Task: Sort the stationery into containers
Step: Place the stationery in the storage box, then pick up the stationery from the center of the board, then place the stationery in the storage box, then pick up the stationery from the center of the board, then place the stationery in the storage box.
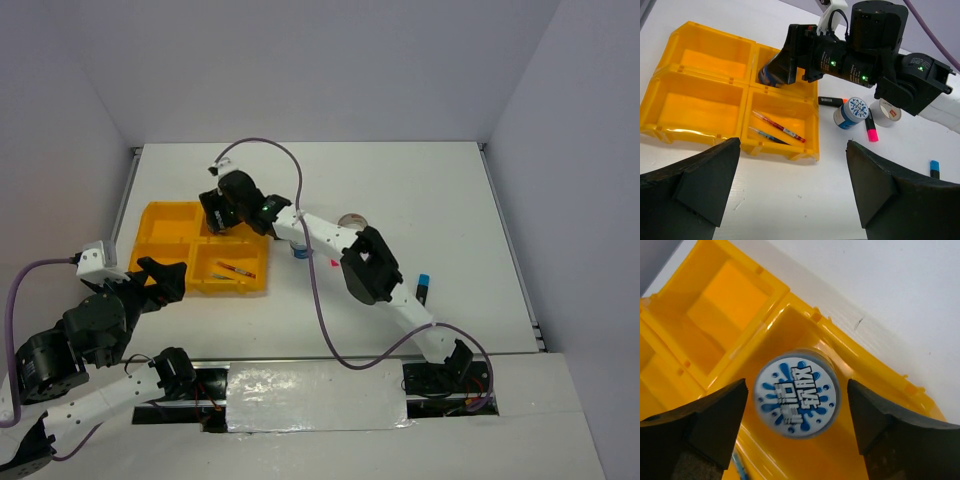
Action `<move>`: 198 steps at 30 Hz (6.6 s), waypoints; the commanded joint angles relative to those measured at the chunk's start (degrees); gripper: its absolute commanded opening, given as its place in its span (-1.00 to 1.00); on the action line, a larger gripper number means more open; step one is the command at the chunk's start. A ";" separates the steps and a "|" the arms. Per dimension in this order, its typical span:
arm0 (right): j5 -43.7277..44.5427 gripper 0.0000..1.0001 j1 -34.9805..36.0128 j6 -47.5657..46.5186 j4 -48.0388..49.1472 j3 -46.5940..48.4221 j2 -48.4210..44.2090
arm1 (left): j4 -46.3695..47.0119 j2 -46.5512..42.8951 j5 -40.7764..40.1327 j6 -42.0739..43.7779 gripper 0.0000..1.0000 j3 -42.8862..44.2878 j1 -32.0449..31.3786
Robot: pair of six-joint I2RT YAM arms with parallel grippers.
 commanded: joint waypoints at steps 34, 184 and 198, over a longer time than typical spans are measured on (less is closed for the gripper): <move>13.27 0.99 -5.81 3.24 -4.29 -47.21 -35.21 | 2.71 1.18 0.81 1.27 0.99 0.15 0.14; 22.50 0.99 -12.06 12.38 -11.68 -87.46 -106.67 | 24.67 77.94 25.50 -5.57 -1.00 29.99 42.62; 17.31 0.99 -12.14 11.23 -8.51 -87.55 -102.71 | 30.12 73.51 32.63 -9.80 -0.93 12.38 66.06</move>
